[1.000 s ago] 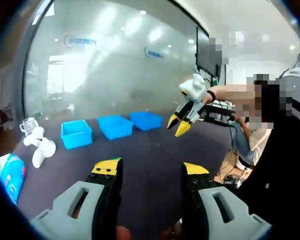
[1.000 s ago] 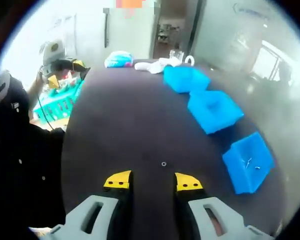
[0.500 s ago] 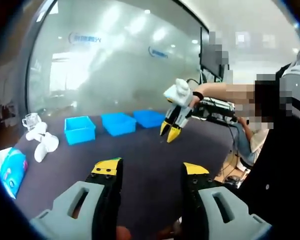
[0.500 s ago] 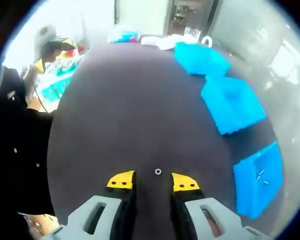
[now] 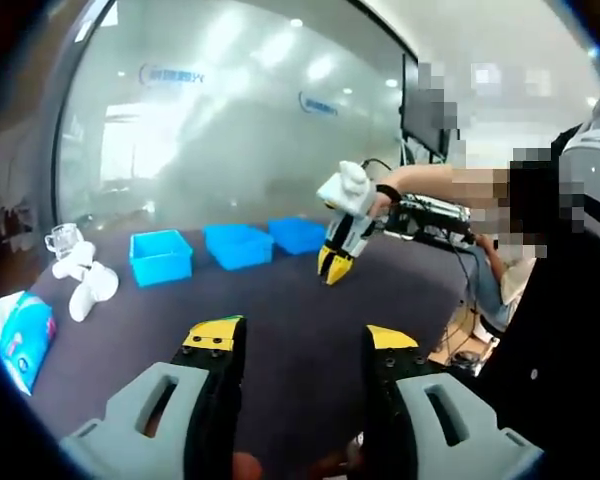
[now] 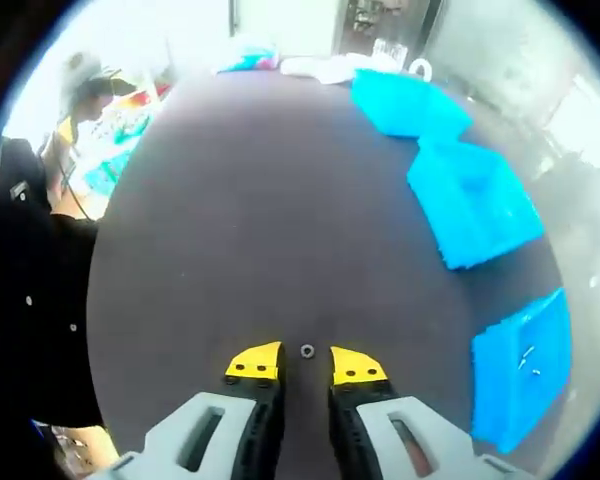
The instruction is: Sort the screws, nuts, and washers into the corresponding bins
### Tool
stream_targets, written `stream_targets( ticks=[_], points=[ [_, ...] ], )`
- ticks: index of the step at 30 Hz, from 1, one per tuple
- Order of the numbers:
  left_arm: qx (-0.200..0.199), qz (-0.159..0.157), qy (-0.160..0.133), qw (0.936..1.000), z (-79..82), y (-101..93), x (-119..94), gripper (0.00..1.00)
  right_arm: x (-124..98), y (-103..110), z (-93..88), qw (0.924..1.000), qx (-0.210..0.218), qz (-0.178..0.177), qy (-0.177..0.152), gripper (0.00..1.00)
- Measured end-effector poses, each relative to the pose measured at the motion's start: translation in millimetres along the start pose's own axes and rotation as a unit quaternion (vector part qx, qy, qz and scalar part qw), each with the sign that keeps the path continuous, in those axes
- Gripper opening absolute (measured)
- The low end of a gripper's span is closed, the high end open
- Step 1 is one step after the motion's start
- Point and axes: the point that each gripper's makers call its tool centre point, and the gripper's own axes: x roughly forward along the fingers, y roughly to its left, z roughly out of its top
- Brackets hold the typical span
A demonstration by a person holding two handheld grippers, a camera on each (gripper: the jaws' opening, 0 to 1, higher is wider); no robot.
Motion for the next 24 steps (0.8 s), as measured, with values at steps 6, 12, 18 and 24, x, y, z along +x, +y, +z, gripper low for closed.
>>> stream_targets(
  ticks=[6,12,18,24],
  points=[
    [-0.001,0.0,0.001,1.0,-0.3,-0.9,1.2,0.45,4.7,-0.8,-5.0,0.9999,0.003,0.008,0.007,0.1],
    [0.001,0.001,0.002,1.0,-0.3,-1.0,1.3,0.45,7.0,1.2,-4.4,0.9996,0.008,0.027,0.008,0.06],
    [-0.001,0.002,0.001,1.0,-0.1,-0.8,1.9,0.45,8.0,5.2,-4.2,0.999,0.009,0.044,0.011,0.01],
    [0.001,0.002,-0.002,1.0,2.7,-1.6,1.5,0.45,5.2,5.5,-4.0,0.9993,0.001,0.037,0.009,0.01]
  ],
)
